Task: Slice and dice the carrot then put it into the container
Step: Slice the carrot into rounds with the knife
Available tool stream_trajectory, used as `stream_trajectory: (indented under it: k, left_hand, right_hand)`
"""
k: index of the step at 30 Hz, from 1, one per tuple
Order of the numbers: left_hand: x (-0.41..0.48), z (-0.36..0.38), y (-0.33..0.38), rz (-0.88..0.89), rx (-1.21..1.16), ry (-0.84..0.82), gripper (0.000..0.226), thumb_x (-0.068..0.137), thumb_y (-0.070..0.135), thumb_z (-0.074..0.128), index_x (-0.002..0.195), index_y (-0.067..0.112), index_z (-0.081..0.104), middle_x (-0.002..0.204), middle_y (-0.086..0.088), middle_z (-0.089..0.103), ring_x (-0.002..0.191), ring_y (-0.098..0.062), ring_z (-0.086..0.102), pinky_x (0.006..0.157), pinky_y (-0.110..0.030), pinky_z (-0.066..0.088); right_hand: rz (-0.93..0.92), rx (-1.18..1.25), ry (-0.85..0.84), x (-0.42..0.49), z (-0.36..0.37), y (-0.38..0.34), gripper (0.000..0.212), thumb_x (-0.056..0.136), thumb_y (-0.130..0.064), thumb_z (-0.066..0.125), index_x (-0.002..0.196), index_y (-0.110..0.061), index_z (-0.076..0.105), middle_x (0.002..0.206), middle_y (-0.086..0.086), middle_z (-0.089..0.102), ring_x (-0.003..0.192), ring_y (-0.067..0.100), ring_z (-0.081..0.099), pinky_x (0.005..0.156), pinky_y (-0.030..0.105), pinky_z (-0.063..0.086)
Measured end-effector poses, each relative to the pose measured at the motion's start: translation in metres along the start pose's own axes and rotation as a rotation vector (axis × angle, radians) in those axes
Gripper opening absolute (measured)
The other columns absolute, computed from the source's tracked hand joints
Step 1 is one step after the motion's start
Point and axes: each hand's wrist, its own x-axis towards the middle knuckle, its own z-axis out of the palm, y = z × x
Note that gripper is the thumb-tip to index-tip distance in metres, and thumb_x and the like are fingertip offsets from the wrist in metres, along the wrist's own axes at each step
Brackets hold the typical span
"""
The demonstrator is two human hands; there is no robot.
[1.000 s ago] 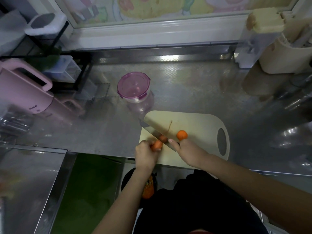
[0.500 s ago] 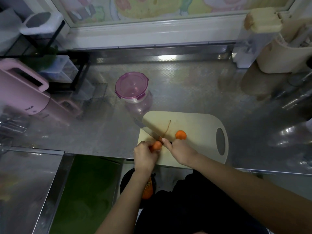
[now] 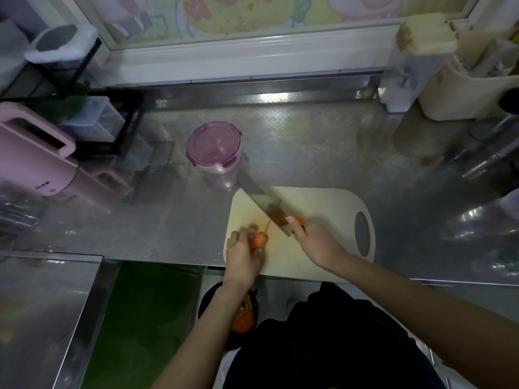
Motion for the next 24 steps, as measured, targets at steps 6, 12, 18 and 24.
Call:
stream_trajectory:
  k: [6,12,18,24]
  left_hand:
    - [0.017,0.001,0.006,0.028,0.049,0.008,0.04,0.086,0.027,0.061,0.124,0.018,0.051,0.119,-0.005,0.049,0.115,-0.025,0.048,0.102,-0.033,0.035]
    - [0.039,0.005,0.023,-0.011,0.331,-0.064,0.054,0.086,0.056,0.052,0.122,0.016,0.049,0.128,-0.007,0.045,0.121,-0.027,0.038,0.1,-0.039,0.032]
    - [0.048,0.014,0.03,0.008,0.459,-0.027,0.034,0.088,0.034,0.052,0.116,0.013,0.053,0.125,-0.011,0.045,0.118,-0.03,0.037,0.095,-0.039,0.034]
    - [0.059,0.008,0.031,-0.024,0.089,0.048,0.004,0.089,0.017,0.052,0.089,0.015,0.055,0.106,-0.014,0.058,0.103,-0.03,0.051,0.085,-0.036,0.04]
  right_hand:
    - [0.036,0.042,0.094,0.004,-0.022,0.012,0.059,0.101,-0.043,0.028,0.048,-0.018,0.032,0.048,-0.003,0.036,0.048,0.01,0.037,0.054,0.027,0.026]
    - [0.07,0.062,0.111,0.01,-0.028,0.01,0.06,0.101,-0.045,0.028,0.048,-0.018,0.034,0.049,-0.002,0.038,0.05,0.012,0.039,0.053,0.026,0.028]
    - [0.085,0.078,0.107,0.013,-0.028,0.003,0.061,0.1,-0.047,0.028,0.048,-0.016,0.034,0.05,0.0,0.039,0.05,0.013,0.039,0.054,0.027,0.029]
    - [0.093,0.061,0.108,0.01,-0.028,0.003,0.062,0.1,-0.048,0.029,0.047,-0.016,0.034,0.049,-0.001,0.038,0.048,0.012,0.038,0.055,0.027,0.029]
